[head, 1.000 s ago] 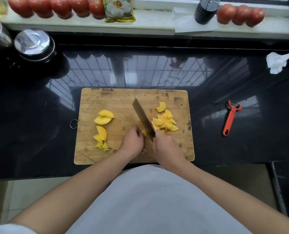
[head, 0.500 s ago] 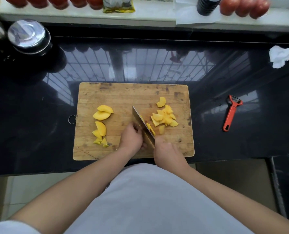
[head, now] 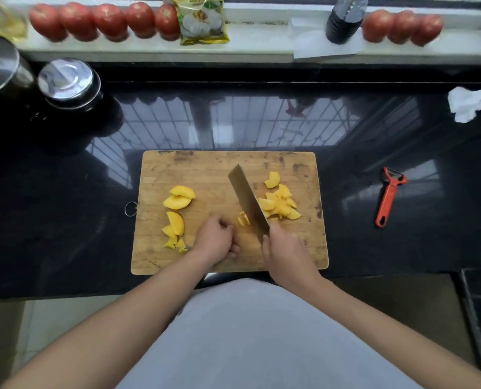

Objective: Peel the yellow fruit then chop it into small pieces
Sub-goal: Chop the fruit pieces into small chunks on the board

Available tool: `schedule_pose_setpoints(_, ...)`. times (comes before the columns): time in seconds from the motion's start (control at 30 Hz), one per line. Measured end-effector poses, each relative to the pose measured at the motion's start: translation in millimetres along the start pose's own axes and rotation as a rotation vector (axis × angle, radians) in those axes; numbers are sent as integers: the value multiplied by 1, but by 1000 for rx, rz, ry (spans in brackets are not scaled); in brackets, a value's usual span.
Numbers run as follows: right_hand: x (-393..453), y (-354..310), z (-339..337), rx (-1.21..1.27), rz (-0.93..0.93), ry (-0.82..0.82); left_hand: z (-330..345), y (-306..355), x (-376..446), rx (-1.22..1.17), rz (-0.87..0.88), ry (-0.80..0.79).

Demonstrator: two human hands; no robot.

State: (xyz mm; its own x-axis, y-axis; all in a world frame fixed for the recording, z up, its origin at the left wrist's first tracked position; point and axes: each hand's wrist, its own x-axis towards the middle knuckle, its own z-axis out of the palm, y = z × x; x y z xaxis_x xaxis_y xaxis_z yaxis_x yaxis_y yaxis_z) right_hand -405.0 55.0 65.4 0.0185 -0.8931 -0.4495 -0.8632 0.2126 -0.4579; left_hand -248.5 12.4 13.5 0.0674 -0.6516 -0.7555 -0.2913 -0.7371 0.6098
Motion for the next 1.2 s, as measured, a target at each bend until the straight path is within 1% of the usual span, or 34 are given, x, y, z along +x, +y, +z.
schedule_pose_setpoints(0.13,2,-3,6,-117,-89,-133,-29,-21,-12,-128,-30,80)
schedule_pose_setpoints(0.2,7,-4,11,-155,-113,-154,-43,-30,-21,-173,-52,102)
schedule_pose_setpoints(0.27,11,0,9,-150,-84,-123,-55,-35,-27,-196,-62,117)
schedule_pose_setpoints(0.33,16,9,3,-149,-53,-45,-64,-32,-31,-209,-50,134)
schedule_pose_setpoints(0.47,28,30,-17,-258,-56,34,-71,-8,-33,-211,26,139)
schedule_pose_setpoints(0.5,30,35,-22,-272,-93,50,-70,0,-36,-213,62,170)
schedule_pose_setpoints(0.57,28,41,-29,-358,-243,99,-68,18,-47,-103,199,339)
schedule_pose_setpoints(0.6,25,44,-30,-440,-337,106,-66,26,-56,-30,306,435)
schedule_pose_setpoints(0.63,21,47,-32,-519,-417,82,-63,34,-66,19,420,492)
schedule_pose_setpoints(0.67,17,51,-32,-584,-464,71,-58,42,-75,53,523,493)
schedule_pose_setpoints(0.7,15,55,-31,-617,-491,87,-51,46,-79,111,612,449)
schedule_pose_setpoints(0.73,14,56,-31,-633,-503,123,-42,47,-78,221,683,366)
schedule_pose_setpoints(0.77,13,57,-31,-642,-511,157,-31,47,-72,387,726,249)
schedule_pose_setpoints(0.83,13,58,-30,-665,-521,216,-5,43,-56,759,726,0)
schedule_pose_setpoints(0.87,12,58,-29,-673,-534,242,8,41,-49,913,691,-95)
schedule_pose_setpoints(0.9,11,59,-29,-674,-545,259,19,40,-43,1009,666,-152)
schedule_pose_setpoints(1.0,7,66,-24,-676,-546,256,38,42,-16,1076,694,-158)
schedule_pose_setpoints(1.07,3,71,-22,-669,-528,248,41,48,3,1103,681,-160)
schedule_pose_setpoints(1.13,-1,75,-20,-653,-506,245,40,59,11,989,670,-196)
schedule_pose_setpoints(1.2,-3,79,-19,-614,-480,251,25,70,13,767,687,-145)
